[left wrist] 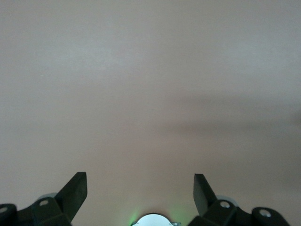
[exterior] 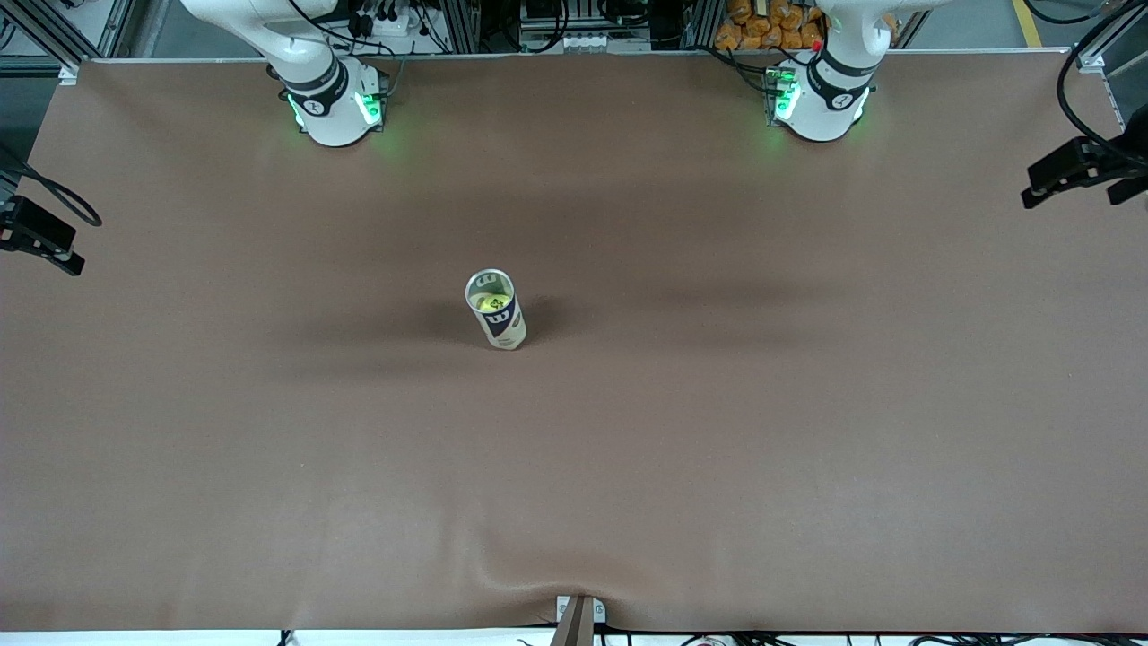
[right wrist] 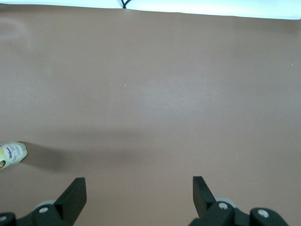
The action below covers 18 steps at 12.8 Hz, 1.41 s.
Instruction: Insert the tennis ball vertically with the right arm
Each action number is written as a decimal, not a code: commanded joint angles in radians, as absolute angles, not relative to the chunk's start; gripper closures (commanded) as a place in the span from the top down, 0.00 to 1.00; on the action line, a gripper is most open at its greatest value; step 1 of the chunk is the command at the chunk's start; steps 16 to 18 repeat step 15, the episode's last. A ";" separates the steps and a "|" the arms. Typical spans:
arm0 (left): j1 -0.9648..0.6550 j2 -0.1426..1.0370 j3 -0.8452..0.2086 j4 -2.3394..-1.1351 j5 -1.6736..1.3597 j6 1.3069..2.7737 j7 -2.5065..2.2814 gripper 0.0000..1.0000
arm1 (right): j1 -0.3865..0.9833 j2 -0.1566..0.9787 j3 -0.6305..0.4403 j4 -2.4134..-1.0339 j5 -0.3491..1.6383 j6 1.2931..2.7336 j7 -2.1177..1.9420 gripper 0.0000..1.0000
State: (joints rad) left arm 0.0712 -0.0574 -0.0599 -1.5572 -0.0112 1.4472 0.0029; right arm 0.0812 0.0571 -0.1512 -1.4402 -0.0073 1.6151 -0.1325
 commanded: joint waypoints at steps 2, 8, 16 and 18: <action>0.029 -0.077 -0.060 -1.556 -0.021 1.434 0.017 1.00 | 0.094 0.058 -0.149 -1.431 -0.017 1.606 -0.135 1.00; 0.000 -0.071 -0.077 -1.540 -0.005 1.411 0.003 1.00 | 0.051 0.055 -0.155 -1.427 -0.020 1.565 -0.144 1.00; 0.002 -0.071 -0.080 -1.543 0.002 1.399 -0.014 1.00 | 0.041 0.051 -0.150 -1.425 -0.020 1.517 -0.135 1.00; 0.002 -0.071 -0.080 -1.543 0.002 1.399 -0.014 1.00 | 0.041 0.051 -0.150 -1.425 -0.020 1.517 -0.135 1.00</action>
